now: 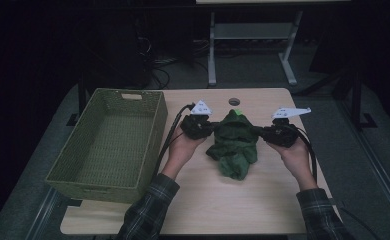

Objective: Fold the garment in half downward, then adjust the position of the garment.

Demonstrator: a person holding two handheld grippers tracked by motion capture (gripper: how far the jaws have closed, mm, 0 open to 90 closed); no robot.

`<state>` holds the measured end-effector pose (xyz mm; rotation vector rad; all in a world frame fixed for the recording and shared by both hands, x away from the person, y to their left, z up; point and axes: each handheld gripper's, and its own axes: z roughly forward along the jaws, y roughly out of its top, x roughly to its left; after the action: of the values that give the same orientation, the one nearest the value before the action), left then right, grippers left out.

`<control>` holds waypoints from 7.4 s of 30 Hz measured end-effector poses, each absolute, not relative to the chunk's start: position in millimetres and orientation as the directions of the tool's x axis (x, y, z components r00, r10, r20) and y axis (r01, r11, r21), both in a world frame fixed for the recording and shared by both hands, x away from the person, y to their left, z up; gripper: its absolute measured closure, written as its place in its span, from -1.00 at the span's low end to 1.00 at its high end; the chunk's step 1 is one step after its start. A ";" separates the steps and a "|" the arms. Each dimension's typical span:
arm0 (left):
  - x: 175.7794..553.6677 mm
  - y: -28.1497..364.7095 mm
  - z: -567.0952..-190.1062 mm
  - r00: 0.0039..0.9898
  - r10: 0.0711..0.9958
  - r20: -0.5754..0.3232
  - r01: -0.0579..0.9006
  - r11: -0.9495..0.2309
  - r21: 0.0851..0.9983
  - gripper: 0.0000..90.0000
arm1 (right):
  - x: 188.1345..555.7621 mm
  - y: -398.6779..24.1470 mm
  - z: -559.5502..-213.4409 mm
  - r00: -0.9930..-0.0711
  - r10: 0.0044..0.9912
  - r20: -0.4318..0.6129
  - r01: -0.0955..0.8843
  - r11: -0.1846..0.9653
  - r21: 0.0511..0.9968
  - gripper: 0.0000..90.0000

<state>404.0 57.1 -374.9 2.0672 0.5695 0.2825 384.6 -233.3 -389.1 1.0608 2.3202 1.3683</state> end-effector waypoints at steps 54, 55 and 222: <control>317.1 75.2 -443.9 0.926 0.376 -0.032 0.269 -0.596 0.757 0.48 | 290.3 -235.7 -443.6 -0.750 0.633 0.189 0.517 0.384 0.765 0.30; 315.5 76.8 -442.7 0.925 0.378 -0.031 0.268 -0.593 0.759 0.47 | 286.9 -237.2 -442.6 -0.755 0.630 0.181 0.506 0.386 0.771 0.30; 357.8 31.9 -416.3 0.981 0.194 0.000 0.160 -0.809 0.565 -0.69 | 274.6 -283.7 -482.6 -0.552 0.833 0.033 0.597 0.367 0.713 -0.81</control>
<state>357.8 31.9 -416.3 2.5308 0.2476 0.0770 274.6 -283.7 -482.6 1.2559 2.2990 0.9890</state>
